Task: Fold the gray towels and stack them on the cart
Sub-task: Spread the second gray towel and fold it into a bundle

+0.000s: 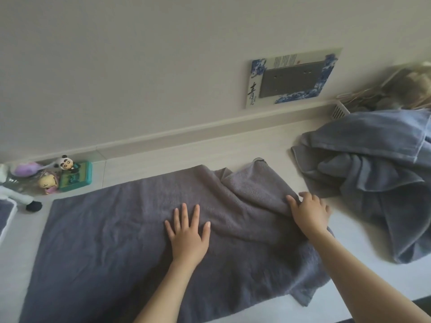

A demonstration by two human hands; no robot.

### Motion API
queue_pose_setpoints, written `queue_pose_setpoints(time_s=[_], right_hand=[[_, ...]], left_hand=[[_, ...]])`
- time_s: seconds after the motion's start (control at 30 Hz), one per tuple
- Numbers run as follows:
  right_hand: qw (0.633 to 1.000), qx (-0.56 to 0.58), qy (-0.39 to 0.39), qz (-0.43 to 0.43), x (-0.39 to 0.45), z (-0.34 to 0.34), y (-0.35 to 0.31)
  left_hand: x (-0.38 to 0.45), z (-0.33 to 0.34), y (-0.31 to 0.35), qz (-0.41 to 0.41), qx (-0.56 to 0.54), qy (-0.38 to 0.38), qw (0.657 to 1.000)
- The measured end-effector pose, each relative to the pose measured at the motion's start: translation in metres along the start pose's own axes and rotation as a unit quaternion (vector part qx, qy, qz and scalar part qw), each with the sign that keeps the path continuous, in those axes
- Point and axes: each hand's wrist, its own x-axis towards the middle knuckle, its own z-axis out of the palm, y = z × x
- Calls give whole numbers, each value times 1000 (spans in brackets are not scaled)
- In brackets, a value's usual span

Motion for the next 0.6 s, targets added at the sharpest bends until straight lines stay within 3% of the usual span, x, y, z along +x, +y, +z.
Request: queue_pose_setpoints(time_s=[0.1, 0.23, 0.37, 0.43, 0.53, 0.6], right_hand=[[996, 84, -5, 1, -1, -3, -7], [967, 186, 152, -89, -45, -20, -41], [950, 150, 191, -197, -116, -27, -91], [939, 124, 186, -262, -151, -18, -112], [937, 104, 64, -327, -191, 1, -129], [929, 105, 90, -343, -205, 12, -127]], left_hand=[[5, -21, 3, -18, -62, 19, 998], [12, -50, -5, 30, -119, 67, 990], [18, -80, -17, 78, -205, 155, 963], [21, -94, -25, 107, -242, 204, 942], [20, -106, -35, 131, -265, 224, 929], [16, -105, -37, 144, -275, 213, 926]])
